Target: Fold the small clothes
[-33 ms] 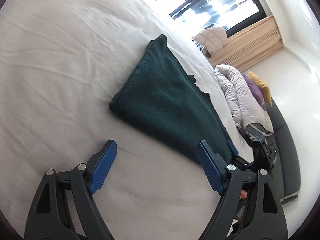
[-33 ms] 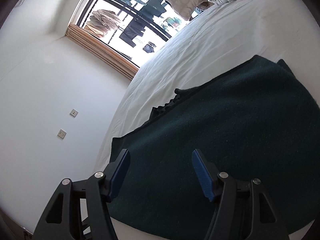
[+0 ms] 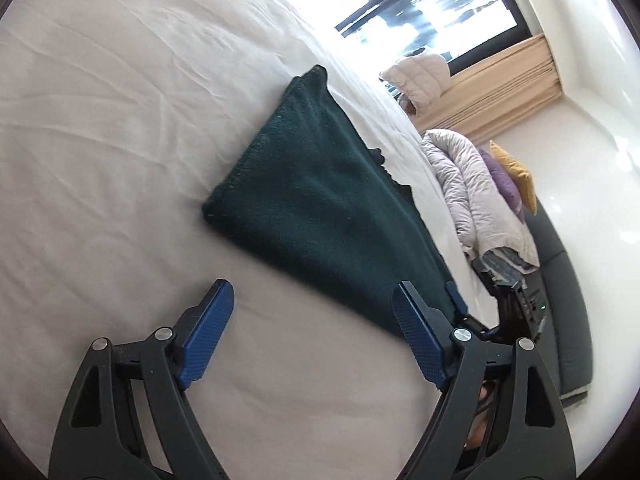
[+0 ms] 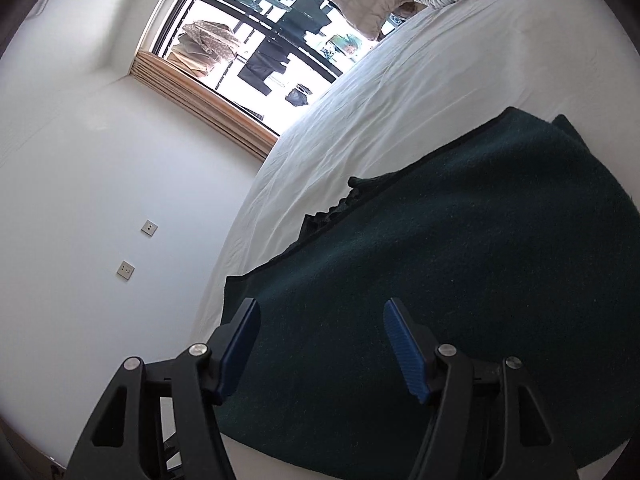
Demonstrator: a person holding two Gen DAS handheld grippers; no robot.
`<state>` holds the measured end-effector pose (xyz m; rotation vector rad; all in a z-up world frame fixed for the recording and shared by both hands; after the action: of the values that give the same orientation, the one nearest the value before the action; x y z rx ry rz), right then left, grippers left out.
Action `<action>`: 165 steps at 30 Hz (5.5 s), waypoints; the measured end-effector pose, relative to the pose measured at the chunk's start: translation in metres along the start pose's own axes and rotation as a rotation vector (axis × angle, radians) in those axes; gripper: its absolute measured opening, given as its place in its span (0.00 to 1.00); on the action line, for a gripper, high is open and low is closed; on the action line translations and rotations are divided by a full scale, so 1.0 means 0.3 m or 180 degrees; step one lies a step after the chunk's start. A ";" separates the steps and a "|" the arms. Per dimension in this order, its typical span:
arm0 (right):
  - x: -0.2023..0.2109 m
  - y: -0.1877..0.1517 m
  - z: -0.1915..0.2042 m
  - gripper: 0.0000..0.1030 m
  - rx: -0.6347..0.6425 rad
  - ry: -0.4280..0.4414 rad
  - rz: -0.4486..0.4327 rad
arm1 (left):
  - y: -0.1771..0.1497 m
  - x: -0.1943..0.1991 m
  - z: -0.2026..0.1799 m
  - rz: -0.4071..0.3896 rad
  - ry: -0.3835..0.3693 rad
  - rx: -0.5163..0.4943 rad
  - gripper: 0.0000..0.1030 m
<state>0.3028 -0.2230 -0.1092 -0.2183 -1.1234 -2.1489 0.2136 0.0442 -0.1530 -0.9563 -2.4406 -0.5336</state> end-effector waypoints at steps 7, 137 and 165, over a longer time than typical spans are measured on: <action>-0.026 -0.013 -0.001 0.51 -0.0115 0.0056 0.0179 | 0.101 -0.138 -0.046 -0.0065 -0.0264 0.0453 0.79; 0.430 -0.078 -0.250 0.36 0.0511 -0.0669 0.0500 | -0.332 -0.449 -0.513 0.0304 0.0733 -0.3446 0.54; 0.090 0.000 -0.334 0.30 0.0054 -0.0542 0.0875 | -0.042 -0.709 -0.634 0.0916 0.0764 -0.2413 0.51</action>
<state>0.2987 -0.3141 -0.1586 -0.5254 -1.1337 -1.9033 0.3955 -0.1726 -0.1158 -1.3978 -1.8390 -1.4203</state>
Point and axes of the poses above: each gripper's, at about its wrist camera, not at the fingertips, and x roughly against the way its jaws point, z to its left, y to its top, the point moved 8 cm from there along -x, roughly the way its jaws point, and after that the axes turned 13 degrees about x, right-handed, at the moved point
